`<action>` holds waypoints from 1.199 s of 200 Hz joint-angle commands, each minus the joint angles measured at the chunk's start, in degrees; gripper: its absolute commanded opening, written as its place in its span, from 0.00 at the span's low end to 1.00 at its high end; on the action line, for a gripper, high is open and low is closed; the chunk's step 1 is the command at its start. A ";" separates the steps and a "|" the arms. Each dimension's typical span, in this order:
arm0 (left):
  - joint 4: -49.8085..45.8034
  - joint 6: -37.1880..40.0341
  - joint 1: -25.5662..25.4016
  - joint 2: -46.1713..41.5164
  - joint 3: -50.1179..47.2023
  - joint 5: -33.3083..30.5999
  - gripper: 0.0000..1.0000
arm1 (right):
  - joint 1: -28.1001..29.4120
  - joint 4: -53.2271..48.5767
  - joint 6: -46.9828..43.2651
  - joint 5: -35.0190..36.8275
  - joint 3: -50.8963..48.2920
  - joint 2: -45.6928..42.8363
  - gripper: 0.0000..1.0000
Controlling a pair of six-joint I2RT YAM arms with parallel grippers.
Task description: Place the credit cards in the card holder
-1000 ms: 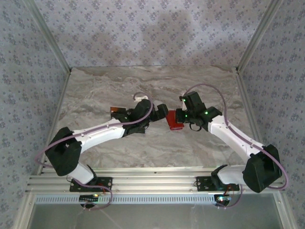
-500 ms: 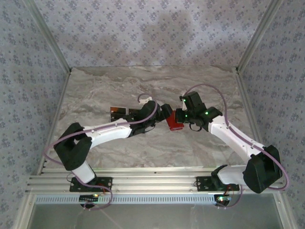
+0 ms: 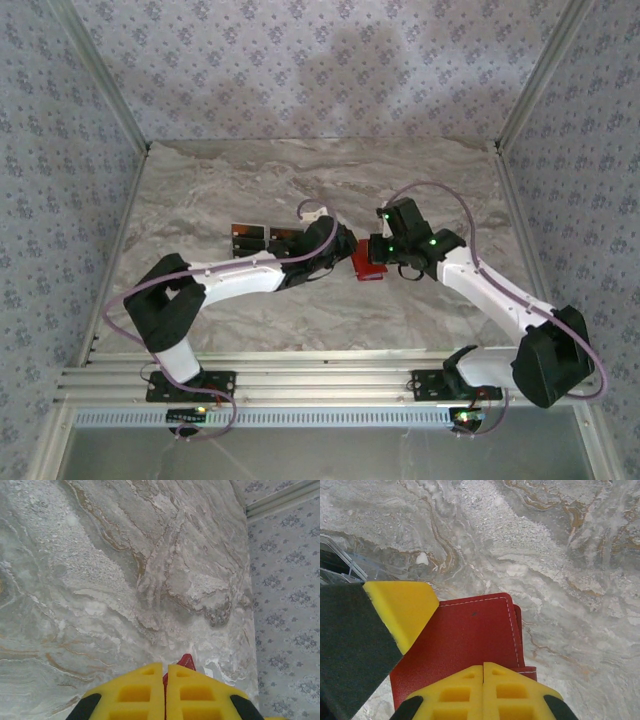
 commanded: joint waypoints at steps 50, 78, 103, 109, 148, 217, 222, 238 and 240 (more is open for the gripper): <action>2.23 10.16 0.03 -4.28 -1.69 -2.92 0.00 | -5.70 -0.37 0.37 0.24 -3.50 -3.45 0.00; 2.50 12.88 0.04 -4.67 -1.52 -1.64 0.00 | -5.82 0.39 0.85 -2.80 -3.38 -3.41 0.00; 2.26 15.69 0.03 -5.83 -1.90 -1.48 0.00 | -7.46 1.83 2.30 -6.96 -4.97 -4.62 0.45; 2.27 16.22 0.11 -6.20 -2.08 -1.30 0.00 | -8.00 2.54 2.64 -7.80 -5.50 -5.12 0.50; 1.30 18.41 0.46 -7.86 -2.57 -0.68 0.00 | -9.30 6.90 5.18 -13.89 -7.48 -6.79 0.59; 1.95 19.29 1.08 -10.13 -3.58 0.38 0.00 | -9.29 12.06 7.50 -18.05 -9.92 -5.29 0.62; 1.76 19.37 1.17 -10.38 -3.61 0.36 0.00 | -9.36 12.23 7.58 -18.05 -10.06 -5.28 0.62; 1.65 19.80 1.59 -11.59 -4.27 0.34 0.00 | -9.42 12.38 7.74 -18.18 -10.17 -5.32 0.62; 1.61 19.75 1.67 -11.80 -4.40 0.47 0.00 | -9.41 12.40 7.75 -18.21 -10.23 -5.35 0.62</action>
